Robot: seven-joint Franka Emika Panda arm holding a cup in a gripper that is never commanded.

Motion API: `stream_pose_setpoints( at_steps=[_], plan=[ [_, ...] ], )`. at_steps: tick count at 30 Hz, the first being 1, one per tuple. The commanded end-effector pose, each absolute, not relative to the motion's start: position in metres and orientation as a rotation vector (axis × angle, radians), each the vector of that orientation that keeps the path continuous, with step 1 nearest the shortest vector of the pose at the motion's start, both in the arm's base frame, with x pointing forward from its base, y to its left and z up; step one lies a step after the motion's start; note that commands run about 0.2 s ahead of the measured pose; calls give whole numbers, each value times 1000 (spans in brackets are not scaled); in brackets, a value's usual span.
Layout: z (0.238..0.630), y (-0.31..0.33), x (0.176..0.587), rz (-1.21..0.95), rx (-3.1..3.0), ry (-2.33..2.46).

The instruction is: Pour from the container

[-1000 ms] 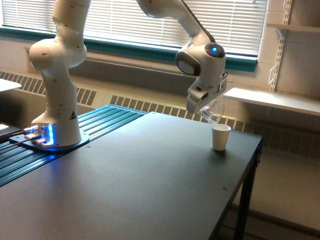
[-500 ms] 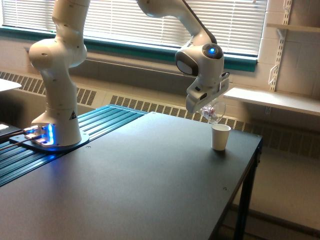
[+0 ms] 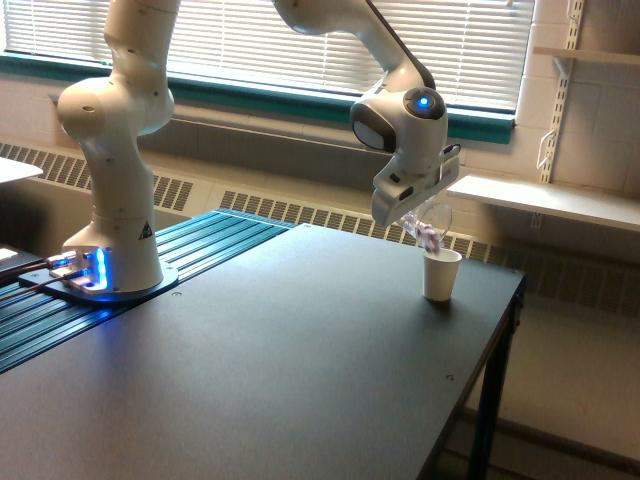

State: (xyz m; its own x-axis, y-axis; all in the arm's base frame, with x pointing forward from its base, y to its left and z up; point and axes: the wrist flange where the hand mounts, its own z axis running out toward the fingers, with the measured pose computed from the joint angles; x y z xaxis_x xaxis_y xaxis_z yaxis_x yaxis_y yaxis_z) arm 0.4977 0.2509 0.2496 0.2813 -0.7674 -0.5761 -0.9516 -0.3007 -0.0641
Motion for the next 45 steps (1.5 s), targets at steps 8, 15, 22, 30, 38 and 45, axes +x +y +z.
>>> stream_pose_setpoints(
  at_steps=[8,15,22,30,38,45],
  plan=[
    [245,258,504,670,-2153,1542],
    [242,261,501,691,-2145,1549],
    [232,265,499,751,-2114,1535],
    [232,264,502,750,-2110,1539],
    [232,261,505,752,-2109,1543],
    [237,260,510,702,-2130,1545]
  ],
)
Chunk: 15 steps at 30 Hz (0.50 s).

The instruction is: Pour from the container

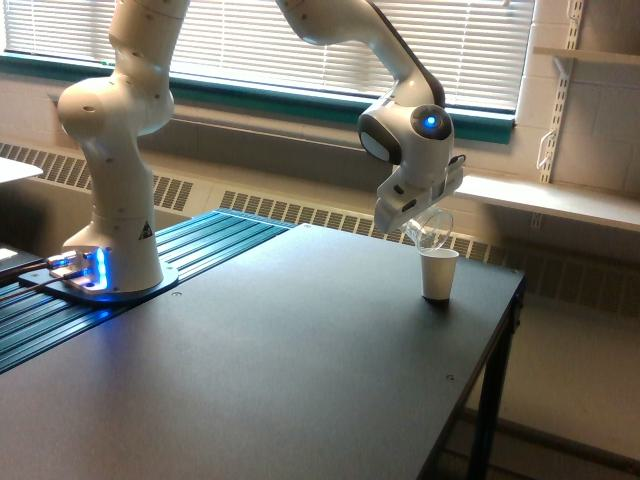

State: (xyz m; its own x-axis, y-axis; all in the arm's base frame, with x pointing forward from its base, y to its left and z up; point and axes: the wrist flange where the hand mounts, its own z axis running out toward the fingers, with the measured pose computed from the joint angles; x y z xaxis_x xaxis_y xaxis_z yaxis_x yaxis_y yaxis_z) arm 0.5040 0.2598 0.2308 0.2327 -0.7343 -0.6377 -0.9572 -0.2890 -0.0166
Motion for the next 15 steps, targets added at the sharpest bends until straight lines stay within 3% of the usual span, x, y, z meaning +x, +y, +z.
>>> stream_pose_setpoints(
  at_steps=[1,15],
  plan=[
    [241,260,513,677,-2137,1540],
    [260,258,513,560,-2207,1536]
  ],
)
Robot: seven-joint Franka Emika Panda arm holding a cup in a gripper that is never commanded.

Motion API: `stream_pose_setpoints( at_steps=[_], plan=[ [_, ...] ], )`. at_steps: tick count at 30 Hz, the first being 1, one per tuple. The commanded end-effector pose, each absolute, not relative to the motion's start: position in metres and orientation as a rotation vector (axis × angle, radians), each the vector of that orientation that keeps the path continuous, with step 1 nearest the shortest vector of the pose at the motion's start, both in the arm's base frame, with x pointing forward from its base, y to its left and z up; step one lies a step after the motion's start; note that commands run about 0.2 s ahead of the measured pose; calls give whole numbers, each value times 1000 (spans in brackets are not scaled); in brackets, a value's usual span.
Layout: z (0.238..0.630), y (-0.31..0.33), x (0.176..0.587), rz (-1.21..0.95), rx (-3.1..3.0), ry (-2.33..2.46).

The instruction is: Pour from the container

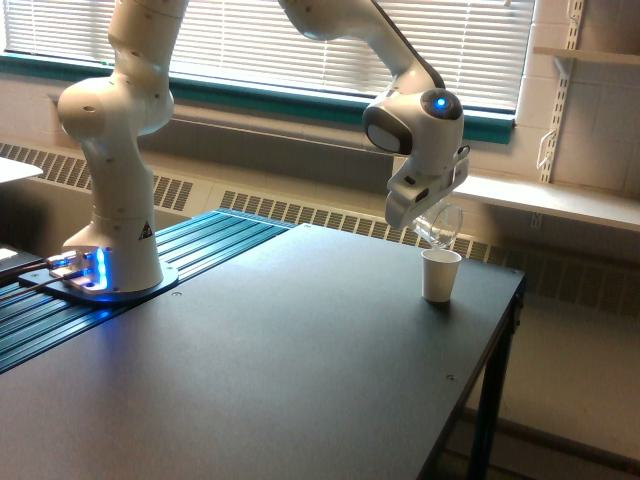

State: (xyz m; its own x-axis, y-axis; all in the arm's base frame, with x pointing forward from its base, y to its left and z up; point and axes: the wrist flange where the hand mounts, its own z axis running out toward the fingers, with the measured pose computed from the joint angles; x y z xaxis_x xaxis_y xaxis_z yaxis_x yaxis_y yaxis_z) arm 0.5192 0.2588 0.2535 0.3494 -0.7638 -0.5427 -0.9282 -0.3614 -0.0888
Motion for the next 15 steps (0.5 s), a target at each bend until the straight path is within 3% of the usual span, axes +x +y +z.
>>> stream_pose_setpoints(
  at_steps=[1,15],
  plan=[
    [261,258,512,550,-2219,1525],
    [275,253,503,444,-2239,1511]
  ],
)
